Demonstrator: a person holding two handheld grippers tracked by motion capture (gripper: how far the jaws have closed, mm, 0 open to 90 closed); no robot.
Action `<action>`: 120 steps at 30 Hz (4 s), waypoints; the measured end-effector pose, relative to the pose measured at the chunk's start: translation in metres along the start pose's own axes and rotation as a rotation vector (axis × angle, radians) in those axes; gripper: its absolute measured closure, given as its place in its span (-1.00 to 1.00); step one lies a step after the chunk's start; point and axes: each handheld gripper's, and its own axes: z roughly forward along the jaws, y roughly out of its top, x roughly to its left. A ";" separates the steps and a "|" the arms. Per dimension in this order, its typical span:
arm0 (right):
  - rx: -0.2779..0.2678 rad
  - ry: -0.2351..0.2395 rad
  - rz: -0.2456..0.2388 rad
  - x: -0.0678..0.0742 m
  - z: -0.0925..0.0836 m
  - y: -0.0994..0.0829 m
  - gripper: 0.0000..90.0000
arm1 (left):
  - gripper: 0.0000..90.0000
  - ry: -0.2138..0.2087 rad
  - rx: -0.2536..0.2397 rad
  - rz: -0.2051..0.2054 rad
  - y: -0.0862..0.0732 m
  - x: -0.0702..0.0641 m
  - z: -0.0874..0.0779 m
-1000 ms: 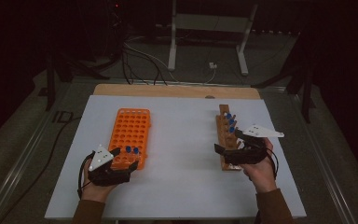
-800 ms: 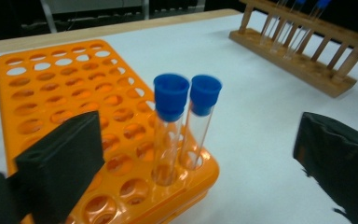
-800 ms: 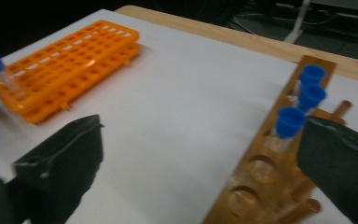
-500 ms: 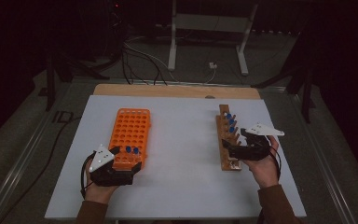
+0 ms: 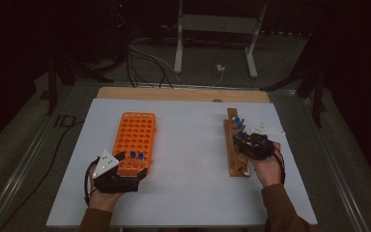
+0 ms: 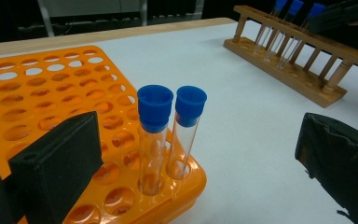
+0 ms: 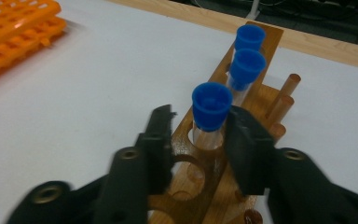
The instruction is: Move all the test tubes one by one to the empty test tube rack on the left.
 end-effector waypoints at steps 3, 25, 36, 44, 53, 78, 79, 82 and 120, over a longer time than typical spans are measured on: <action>-0.005 -0.023 -0.021 0.002 0.003 0.001 0.52 | -0.98 -0.001 0.000 -0.001 0.000 0.000 0.000; -0.003 -0.040 0.008 -0.001 0.012 0.003 0.71 | -0.98 -0.009 0.004 -0.002 0.000 -0.001 0.001; -0.041 -0.025 0.027 -0.004 -0.001 0.008 0.71 | -0.98 -0.013 0.011 0.000 -0.001 -0.001 0.002; -0.062 -0.014 0.023 -0.003 -0.012 0.018 0.71 | -0.98 -0.013 0.012 -0.001 -0.001 -0.001 0.002; -0.096 0.001 0.009 -0.003 -0.026 0.029 0.71 | -0.97 -0.014 0.015 0.001 0.000 -0.002 0.002; -0.118 0.156 -0.018 0.026 -0.039 0.043 0.71 | -0.97 0.035 -0.033 0.071 0.028 -0.016 0.001; -0.117 0.162 -0.021 0.028 -0.038 0.043 0.71 | -0.96 0.048 -0.032 0.077 0.030 -0.018 0.003; -0.112 0.186 -0.029 0.035 -0.037 0.044 0.71 | -0.96 0.080 -0.040 0.109 0.036 -0.027 0.007; -0.043 0.424 -0.102 0.110 -0.019 0.043 0.71 | -0.29 -0.048 0.017 0.221 0.053 -0.106 0.080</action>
